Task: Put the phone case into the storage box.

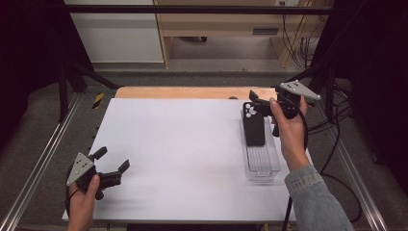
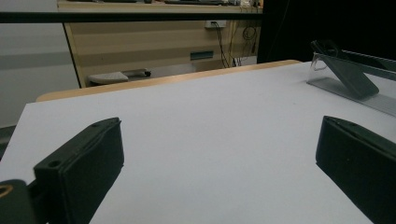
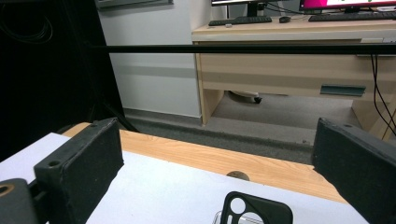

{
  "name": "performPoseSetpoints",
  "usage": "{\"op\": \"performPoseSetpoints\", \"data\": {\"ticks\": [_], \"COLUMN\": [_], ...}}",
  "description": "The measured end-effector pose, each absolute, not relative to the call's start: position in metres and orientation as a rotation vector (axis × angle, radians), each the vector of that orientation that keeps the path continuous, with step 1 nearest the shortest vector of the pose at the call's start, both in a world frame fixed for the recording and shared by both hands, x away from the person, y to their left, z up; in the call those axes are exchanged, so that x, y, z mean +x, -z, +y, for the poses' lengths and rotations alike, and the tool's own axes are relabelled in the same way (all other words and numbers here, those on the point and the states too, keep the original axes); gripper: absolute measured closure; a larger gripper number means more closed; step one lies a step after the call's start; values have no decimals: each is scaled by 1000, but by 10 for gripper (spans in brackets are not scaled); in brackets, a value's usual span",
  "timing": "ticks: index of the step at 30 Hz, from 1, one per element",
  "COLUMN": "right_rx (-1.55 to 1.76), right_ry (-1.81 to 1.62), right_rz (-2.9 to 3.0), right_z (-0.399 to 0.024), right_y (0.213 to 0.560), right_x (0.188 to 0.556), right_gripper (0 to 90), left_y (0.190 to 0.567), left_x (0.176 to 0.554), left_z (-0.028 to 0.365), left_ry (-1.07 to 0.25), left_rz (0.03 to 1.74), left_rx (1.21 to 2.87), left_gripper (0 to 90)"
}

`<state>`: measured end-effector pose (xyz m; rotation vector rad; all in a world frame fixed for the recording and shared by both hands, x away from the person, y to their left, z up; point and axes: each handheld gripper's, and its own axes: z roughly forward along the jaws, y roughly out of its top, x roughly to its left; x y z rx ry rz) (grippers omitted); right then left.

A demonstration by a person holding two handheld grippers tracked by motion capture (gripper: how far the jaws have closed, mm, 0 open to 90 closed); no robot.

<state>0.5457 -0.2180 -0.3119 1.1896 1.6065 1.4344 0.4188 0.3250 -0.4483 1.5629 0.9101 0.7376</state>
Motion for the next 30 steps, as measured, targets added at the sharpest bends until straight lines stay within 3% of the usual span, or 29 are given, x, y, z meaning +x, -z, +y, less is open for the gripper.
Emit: {"op": "performPoseSetpoints", "data": {"ticks": [30], "right_rx": [1173], "right_ry": [-1465], "right_rz": [1605], "right_z": [-233], "right_y": [314], "right_x": [526], "right_gripper": [19], "left_y": [447], "left_x": [418], "left_z": [324], "left_ry": [-733], "left_rz": [894], "left_rx": [1564], "left_gripper": [11]}}
